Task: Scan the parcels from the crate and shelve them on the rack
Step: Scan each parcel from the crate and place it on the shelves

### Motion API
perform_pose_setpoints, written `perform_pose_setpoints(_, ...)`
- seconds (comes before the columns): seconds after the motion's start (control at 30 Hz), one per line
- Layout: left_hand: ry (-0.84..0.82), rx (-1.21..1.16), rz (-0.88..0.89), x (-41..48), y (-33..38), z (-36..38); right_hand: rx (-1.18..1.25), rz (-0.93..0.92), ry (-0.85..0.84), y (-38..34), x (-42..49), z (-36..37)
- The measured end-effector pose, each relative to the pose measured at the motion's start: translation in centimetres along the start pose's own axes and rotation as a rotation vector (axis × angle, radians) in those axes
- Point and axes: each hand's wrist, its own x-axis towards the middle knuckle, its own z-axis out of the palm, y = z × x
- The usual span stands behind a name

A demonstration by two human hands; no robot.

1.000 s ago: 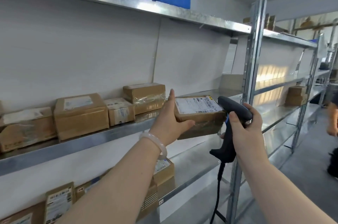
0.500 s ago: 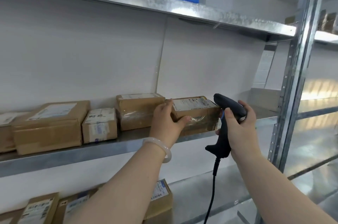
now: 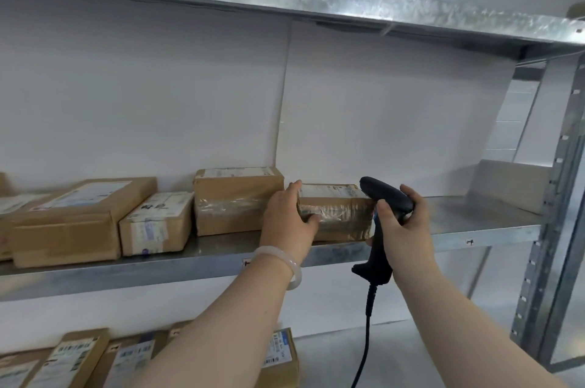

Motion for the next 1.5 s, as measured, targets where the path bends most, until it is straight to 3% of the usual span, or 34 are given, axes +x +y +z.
perform_pose_setpoints(0.23, 0.089, 0.115, 0.092, -0.9, -0.4, 1.3, -0.075, -0.097, -0.026, 1.1, 1.2, 0.2)
perform_pose_setpoints(0.37, 0.056, 0.258, 0.207, -2.1, -1.4, 1.9, -0.134, -0.161, -0.045, 2.2, 0.3, 0.3)
perform_pose_setpoints(0.73, -0.005, 0.796, 0.103, 1.1, -1.9, 2.0, -0.191, -0.128, -0.166, 2.4, 2.5, 2.7)
perform_pose_setpoints(0.93, -0.013, 0.779, 0.145, -0.4, -2.4, 0.7, -0.143, -0.182, -0.171, 1.8, 0.3, 2.9)
perform_pose_setpoints(1.17, 0.052, 0.797, 0.073, -6.8, -7.3, -7.0, -0.082, -0.262, -0.391, 1.9, -8.9, 7.0)
perform_pose_setpoints(1.5, 0.131, 0.988, -0.362, -22.2, -17.4, -28.4, 0.002, -0.208, -0.889, 1.0, -29.4, 21.3)
